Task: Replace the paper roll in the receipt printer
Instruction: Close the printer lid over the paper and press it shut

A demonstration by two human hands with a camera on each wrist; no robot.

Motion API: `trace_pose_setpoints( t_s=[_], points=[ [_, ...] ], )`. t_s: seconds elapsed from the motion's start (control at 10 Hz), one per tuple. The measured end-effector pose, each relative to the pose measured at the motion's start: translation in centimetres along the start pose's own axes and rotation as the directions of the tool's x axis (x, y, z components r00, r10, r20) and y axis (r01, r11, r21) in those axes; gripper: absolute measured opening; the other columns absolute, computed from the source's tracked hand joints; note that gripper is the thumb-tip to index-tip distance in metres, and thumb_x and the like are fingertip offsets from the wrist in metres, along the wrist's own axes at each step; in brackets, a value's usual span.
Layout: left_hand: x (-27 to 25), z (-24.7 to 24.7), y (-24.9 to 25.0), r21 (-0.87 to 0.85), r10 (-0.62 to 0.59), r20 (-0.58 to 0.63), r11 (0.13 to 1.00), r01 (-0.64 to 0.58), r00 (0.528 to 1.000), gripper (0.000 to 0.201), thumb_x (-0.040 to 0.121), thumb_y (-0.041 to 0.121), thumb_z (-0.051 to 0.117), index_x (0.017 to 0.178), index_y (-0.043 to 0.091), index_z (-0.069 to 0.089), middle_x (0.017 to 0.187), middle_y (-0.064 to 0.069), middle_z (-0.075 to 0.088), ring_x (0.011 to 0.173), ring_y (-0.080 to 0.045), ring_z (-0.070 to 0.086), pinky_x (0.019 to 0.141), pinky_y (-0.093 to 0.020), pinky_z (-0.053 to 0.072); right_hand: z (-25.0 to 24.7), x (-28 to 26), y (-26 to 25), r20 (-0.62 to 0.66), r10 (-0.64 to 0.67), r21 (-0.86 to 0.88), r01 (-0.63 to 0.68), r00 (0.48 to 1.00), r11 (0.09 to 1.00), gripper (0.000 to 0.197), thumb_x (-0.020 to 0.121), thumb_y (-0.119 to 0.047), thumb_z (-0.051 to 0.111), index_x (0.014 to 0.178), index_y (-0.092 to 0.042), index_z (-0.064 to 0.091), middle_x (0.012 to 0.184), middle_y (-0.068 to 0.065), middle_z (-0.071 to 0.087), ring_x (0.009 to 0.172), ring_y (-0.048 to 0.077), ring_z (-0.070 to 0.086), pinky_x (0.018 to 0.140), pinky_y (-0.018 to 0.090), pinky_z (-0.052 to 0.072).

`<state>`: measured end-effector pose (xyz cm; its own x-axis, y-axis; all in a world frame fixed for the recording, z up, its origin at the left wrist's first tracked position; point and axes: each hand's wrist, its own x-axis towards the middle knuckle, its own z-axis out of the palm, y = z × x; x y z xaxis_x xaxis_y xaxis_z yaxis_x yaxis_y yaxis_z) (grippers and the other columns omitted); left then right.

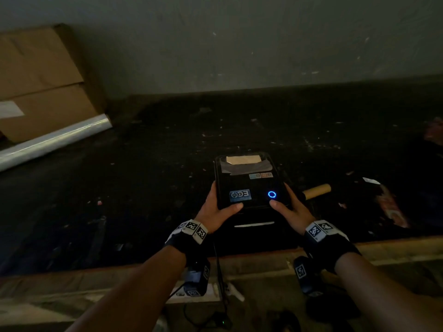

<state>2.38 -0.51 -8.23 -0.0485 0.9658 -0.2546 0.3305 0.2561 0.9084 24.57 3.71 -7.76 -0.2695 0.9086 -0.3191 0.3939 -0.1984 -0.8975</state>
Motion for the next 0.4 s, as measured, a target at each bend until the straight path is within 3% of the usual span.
trace_pose_setpoints(
  t_s=[0.1,0.2,0.3,0.4],
  points=[
    [0.1,-0.2,0.2,0.001,-0.024,0.015,1.000,0.024,1.000,0.101,0.075,0.040,0.071,0.146,0.040,-0.001,0.153,-0.002,0.030,0.138,-0.022,0.034,0.114,-0.050,0.029,0.0,-0.4,-0.4,-0.009,0.004,-0.022,-0.004,1.000,1.000,0.077,0.081,-0.043,0.061,0.142,-0.043,0.014,0.149,0.004,0.035,0.132,0.027,0.037,0.102,0.036,0.031],
    [-0.2,-0.1,0.4,0.020,-0.037,0.026,0.999,0.036,0.999,0.097,0.078,0.038,0.069,0.147,0.037,0.000,0.152,-0.002,0.032,0.138,-0.023,0.034,0.114,-0.049,0.029,-0.1,-0.9,-1.1,-0.014,-0.005,-0.056,0.004,1.000,0.998,0.074,0.083,-0.040,0.059,0.143,-0.038,0.015,0.146,0.004,0.037,0.133,0.026,0.036,0.106,0.038,0.029],
    [-0.1,0.1,0.9,-0.001,-0.024,0.005,1.000,0.024,1.000,0.092,0.080,0.038,0.067,0.148,0.032,0.004,0.151,-0.002,0.035,0.137,-0.023,0.036,0.114,-0.044,0.029,-0.1,-1.2,-1.2,-0.018,-0.062,-0.128,0.059,0.998,0.990,0.065,0.086,-0.038,0.057,0.141,-0.031,0.025,0.130,-0.006,0.042,0.129,0.015,0.037,0.104,0.031,0.028],
    [-1.8,0.7,0.3,-0.018,0.005,-0.036,1.000,-0.006,0.999,0.081,0.082,0.040,0.064,0.146,0.032,0.015,0.149,-0.001,0.039,0.135,-0.018,0.039,0.113,-0.037,0.029,-0.7,-1.0,-1.3,-0.093,-0.200,-0.391,0.149,0.975,0.908,0.061,0.083,-0.038,0.060,0.136,-0.020,0.036,0.146,0.001,0.034,0.136,0.020,0.033,0.107,0.026,0.026]
  ],
)
